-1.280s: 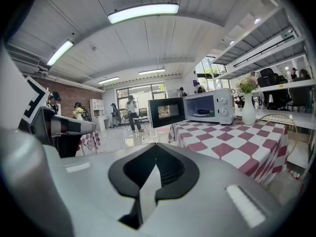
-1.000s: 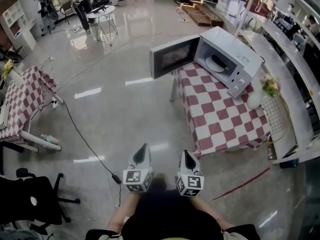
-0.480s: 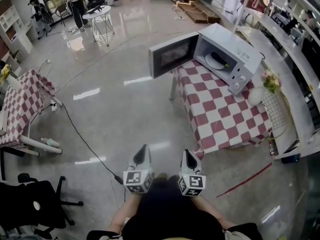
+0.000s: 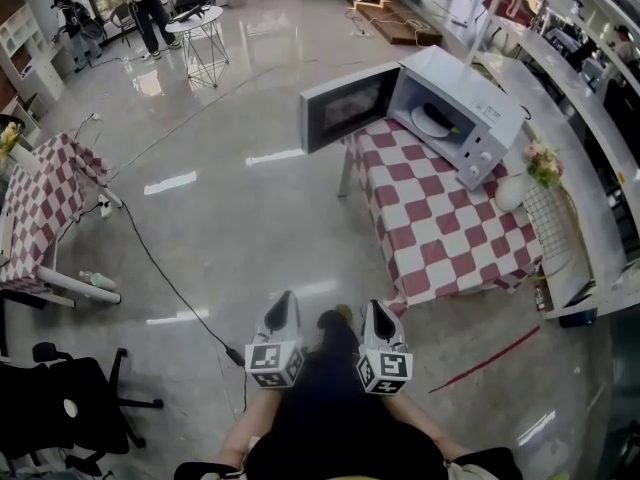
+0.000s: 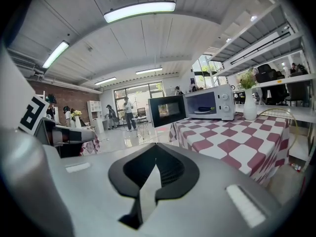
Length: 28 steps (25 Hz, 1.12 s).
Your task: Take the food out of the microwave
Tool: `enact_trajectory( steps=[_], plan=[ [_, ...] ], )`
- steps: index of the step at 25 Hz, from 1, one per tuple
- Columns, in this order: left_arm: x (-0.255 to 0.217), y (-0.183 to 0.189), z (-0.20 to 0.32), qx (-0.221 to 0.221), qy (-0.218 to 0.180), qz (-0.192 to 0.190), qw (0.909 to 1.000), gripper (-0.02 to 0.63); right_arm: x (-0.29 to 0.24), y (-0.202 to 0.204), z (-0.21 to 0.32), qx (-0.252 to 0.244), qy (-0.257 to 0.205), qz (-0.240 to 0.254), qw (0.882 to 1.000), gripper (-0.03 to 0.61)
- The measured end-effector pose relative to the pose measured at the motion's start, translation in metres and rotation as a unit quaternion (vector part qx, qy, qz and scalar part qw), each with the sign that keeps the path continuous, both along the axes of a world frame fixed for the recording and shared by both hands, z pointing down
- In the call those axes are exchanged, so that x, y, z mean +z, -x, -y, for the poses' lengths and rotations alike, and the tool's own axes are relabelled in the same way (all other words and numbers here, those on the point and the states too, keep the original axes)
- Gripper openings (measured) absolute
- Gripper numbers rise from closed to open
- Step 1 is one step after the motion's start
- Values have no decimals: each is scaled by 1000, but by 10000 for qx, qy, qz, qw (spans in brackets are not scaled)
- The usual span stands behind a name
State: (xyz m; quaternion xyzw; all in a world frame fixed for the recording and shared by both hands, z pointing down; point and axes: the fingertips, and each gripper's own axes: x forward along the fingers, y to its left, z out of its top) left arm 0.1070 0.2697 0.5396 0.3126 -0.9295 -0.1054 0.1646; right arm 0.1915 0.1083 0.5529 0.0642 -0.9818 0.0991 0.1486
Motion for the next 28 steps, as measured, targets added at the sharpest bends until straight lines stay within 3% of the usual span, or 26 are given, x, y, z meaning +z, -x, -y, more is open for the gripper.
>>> enact_trajectory(
  steps=[14,28],
  plan=[
    [-1,14,15,125,6,26,9999,8,6,16,7,7,1,-78,10000,2],
    [4,57,10,-207,34,-48,9998,8,5,71,14,-226,-9,-90,9997,2]
  ],
)
